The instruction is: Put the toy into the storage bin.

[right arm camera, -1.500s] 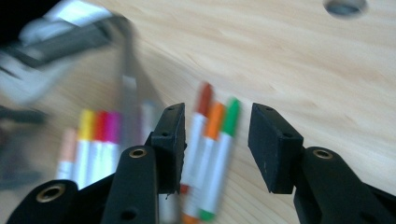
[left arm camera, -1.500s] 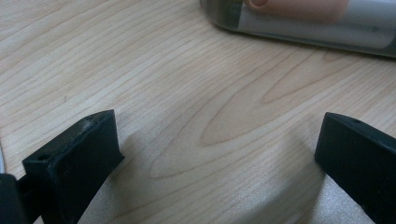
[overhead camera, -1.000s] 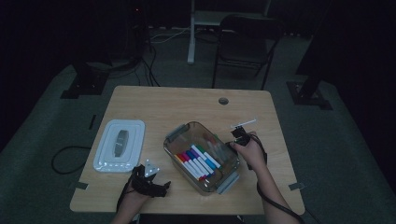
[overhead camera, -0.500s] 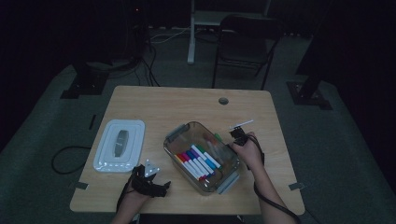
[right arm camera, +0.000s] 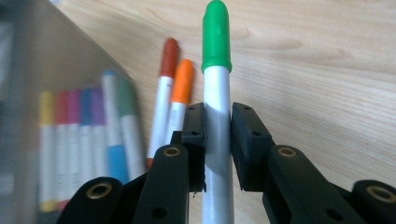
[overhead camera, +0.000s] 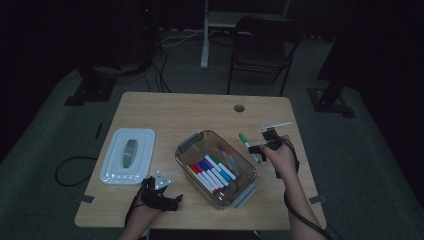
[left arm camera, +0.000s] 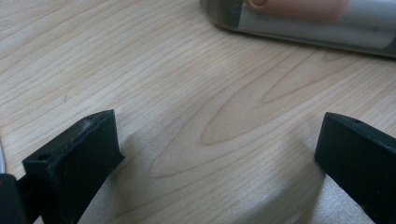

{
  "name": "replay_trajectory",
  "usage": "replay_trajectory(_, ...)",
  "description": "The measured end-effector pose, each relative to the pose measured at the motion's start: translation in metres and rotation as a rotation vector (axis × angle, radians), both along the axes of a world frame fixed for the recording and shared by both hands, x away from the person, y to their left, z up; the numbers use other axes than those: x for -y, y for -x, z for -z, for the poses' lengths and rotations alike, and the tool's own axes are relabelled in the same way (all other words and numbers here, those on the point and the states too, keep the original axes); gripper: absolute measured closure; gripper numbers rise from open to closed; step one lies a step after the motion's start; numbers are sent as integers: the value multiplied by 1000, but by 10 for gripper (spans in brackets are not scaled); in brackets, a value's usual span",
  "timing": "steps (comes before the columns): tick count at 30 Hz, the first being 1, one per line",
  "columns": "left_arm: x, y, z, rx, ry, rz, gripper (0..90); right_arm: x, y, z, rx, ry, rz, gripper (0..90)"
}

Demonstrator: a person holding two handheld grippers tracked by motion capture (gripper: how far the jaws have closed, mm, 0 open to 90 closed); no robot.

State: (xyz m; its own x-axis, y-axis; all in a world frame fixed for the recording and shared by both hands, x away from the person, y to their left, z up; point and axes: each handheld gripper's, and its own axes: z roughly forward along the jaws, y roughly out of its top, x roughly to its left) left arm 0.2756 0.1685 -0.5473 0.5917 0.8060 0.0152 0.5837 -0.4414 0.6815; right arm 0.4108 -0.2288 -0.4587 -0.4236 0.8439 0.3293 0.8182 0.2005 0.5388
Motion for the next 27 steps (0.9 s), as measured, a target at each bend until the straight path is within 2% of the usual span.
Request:
replay_trajectory(2, 0, 0, 0, 0, 1, -1, 6, 1, 1, -4, 2, -12, 0, 763)
replay_trajectory(5, 0, 0, 0, 0, 0, 0, 6, 4, 7, -24, 41, -54, 1, 763)
replay_trajectory(11, 0, 0, 0, 2, 1, -1, 6, -6, 21, -52, 92, -80, -46, 764)
replay_trajectory(18, 0, 0, 0, 1, 1, -1, 6, -36, 37, -78, 151, -164, -154, 763)
replay_trajectory(22, 0, 0, 0, 0, 0, 0, 6, -57, 47, -87, 180, -154, -226, 764)
replay_trajectory(23, 0, 0, 0, 0, 0, 0, 6, -64, 49, -89, 182, -168, -247, 764)
replay_trajectory(27, 0, 0, 0, 0, -1, 0, 6, -83, 54, -86, 162, -167, -301, 764)
